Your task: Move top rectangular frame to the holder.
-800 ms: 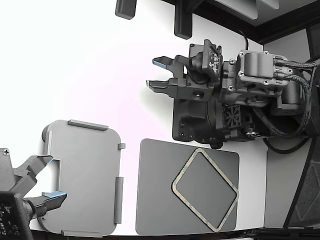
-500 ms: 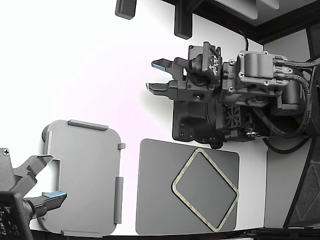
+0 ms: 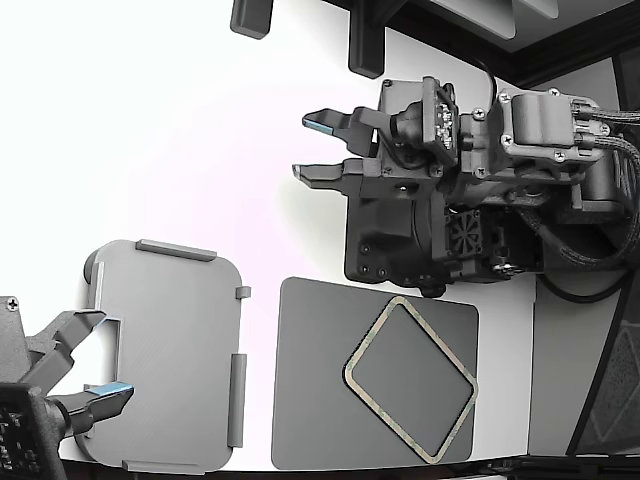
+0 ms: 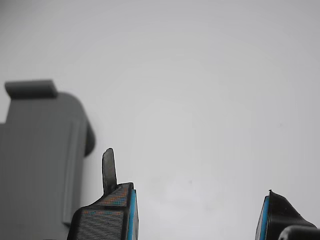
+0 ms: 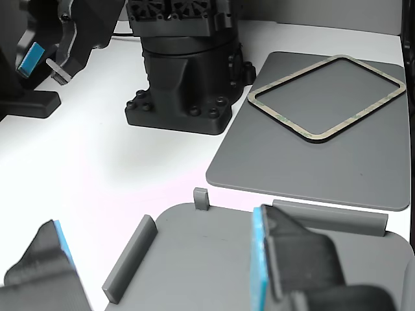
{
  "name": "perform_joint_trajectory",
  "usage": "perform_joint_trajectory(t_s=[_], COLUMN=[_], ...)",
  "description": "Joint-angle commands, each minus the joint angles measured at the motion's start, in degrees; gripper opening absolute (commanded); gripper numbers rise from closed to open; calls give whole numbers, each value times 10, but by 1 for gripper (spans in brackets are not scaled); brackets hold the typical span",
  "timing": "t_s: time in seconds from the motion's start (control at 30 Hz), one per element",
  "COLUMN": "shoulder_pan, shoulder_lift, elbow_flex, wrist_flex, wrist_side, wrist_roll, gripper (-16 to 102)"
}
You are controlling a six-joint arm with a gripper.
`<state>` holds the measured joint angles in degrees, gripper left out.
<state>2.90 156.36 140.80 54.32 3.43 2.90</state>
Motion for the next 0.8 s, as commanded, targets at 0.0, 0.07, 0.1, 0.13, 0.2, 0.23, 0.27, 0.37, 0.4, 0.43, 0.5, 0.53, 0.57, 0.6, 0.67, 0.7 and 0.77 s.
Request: perform_joint_trajectory(t_s=[0.0,0.07,0.1,0.13,0.2,0.23,0.27,0.37,0.4,0.43,0.5,0.53,0.57,0.6,0.67,0.7,0.77], shoulder_pan=[22,54,73,90,127,150,176,245,266,286,323,340,357,374,407,425,455], shoulder_lift=[-52,-100,-121,-142,-171,-178,-183,-189,-192,-194,-206,-214,-223,-233,-253,-264,-284], elbow_flex=[-69,-120,-146,-170,-206,-216,-224,-230,-231,-230,-231,-233,-233,-233,-235,-236,-243], wrist_flex=[20,54,74,92,124,134,144,159,163,163,166,168,168,168,166,167,176], wrist_side=[12,27,34,40,52,63,76,101,104,105,109,110,113,115,125,133,147], wrist_roll=[5,12,16,19,26,34,40,59,62,67,74,80,91,102,132,149,186], gripper=[100,100,100,100,100,100,100,100,100,100,100,100,100,100,100,100,100])
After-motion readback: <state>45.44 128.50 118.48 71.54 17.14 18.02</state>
